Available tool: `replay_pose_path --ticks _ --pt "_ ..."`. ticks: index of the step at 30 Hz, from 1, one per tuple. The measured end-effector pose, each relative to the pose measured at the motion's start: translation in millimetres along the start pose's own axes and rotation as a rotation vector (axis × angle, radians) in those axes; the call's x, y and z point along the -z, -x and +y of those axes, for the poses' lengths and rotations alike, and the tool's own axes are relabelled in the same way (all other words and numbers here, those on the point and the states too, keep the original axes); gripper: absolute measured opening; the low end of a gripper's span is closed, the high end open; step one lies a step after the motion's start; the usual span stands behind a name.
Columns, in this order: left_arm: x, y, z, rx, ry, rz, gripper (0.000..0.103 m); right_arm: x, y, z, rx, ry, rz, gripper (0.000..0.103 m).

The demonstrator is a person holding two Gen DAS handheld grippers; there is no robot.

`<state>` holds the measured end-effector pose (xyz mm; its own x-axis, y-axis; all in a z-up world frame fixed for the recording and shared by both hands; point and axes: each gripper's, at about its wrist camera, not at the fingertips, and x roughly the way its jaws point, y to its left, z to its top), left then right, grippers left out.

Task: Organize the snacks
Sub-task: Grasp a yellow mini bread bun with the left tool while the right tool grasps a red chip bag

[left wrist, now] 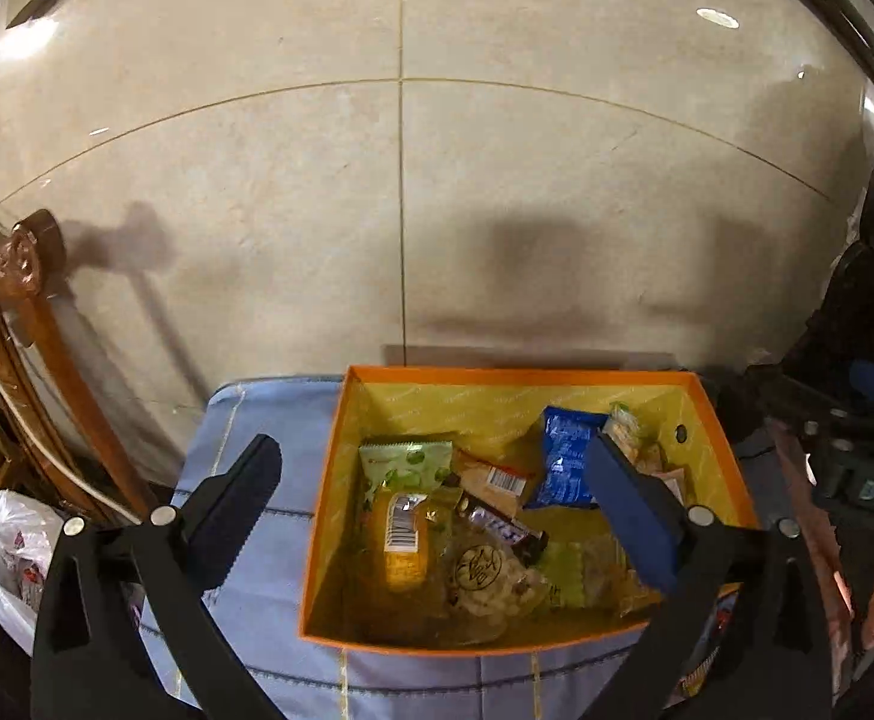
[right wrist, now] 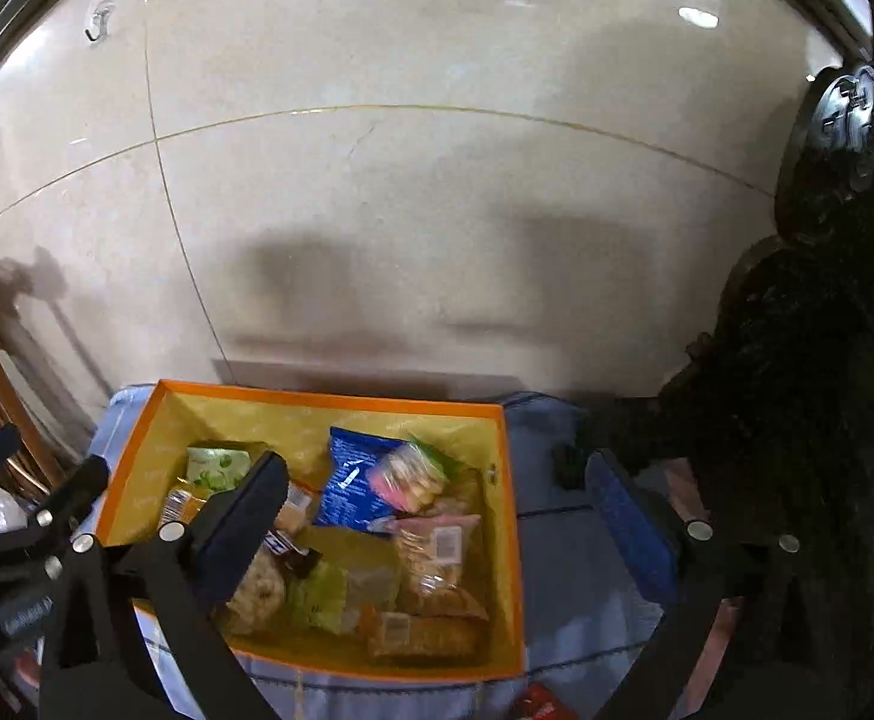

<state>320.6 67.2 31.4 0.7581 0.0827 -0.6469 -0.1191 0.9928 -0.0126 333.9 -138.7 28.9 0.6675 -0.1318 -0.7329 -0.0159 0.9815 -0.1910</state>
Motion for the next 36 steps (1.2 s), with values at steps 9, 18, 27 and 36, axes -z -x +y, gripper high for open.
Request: replay_pose_path --ticks 9,18,27,36 --pt "118 54 23 0.086 -0.141 0.060 0.099 99 27 -42 0.022 0.091 0.141 0.100" --pt "306 52 52 0.203 -0.238 0.328 0.099 227 -40 -86 -0.006 0.053 0.383 0.099" --pt "355 50 52 0.214 -0.315 0.305 0.099 256 -62 -68 -0.133 0.226 0.361 0.099" --pt "336 53 58 0.072 -0.208 0.327 0.057 245 -30 -65 -0.043 0.189 0.337 0.069"
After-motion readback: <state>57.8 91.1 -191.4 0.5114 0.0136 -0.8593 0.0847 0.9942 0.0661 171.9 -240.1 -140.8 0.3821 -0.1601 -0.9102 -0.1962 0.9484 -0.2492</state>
